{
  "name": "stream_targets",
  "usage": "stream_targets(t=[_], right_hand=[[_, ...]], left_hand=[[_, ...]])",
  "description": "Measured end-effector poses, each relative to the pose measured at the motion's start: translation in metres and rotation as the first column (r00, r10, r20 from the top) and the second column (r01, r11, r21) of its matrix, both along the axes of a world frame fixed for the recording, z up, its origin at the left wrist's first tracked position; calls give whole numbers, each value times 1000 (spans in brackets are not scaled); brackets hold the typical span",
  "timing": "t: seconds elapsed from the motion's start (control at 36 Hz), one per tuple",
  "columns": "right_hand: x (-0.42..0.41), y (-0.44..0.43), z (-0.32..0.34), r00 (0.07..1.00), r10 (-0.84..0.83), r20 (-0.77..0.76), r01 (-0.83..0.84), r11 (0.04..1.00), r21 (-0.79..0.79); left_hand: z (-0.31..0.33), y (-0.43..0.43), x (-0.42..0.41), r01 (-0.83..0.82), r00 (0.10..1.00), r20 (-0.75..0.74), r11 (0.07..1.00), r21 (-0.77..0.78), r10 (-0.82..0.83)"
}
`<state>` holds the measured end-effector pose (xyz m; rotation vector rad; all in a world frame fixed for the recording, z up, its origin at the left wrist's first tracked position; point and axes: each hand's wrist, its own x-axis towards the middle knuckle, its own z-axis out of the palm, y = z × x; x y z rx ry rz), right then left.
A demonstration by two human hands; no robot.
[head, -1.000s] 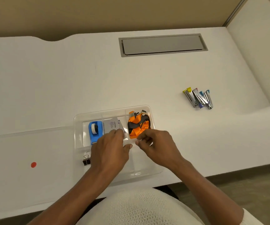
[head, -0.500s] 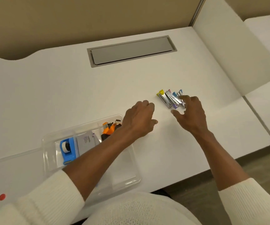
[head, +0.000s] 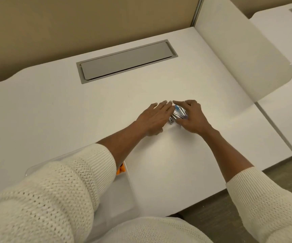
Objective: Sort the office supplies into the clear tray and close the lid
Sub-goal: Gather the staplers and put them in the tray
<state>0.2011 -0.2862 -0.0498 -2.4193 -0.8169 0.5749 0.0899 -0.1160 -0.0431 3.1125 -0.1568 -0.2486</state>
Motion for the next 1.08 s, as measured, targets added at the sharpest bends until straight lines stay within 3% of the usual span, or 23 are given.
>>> stream_targets(t=[0.33,0.53,0.89,1.08], right_hand=[[26,-4,-5,994,109,-10,-110,993,-33],[23,5,3,994,69,-87,-67,997,36],[24,32,-11,983,20,182,4,992,-129],[27,36,-7,969,34,246,16,980,-198]], left_hand=[[-9,2,0,19,986,162,999,26,-23],[-6,3,-10,84,986,138,995,52,-91],[-11,3,-15,113,971,206,991,69,-125],[-22,10,-12,161,977,136,986,33,-164]])
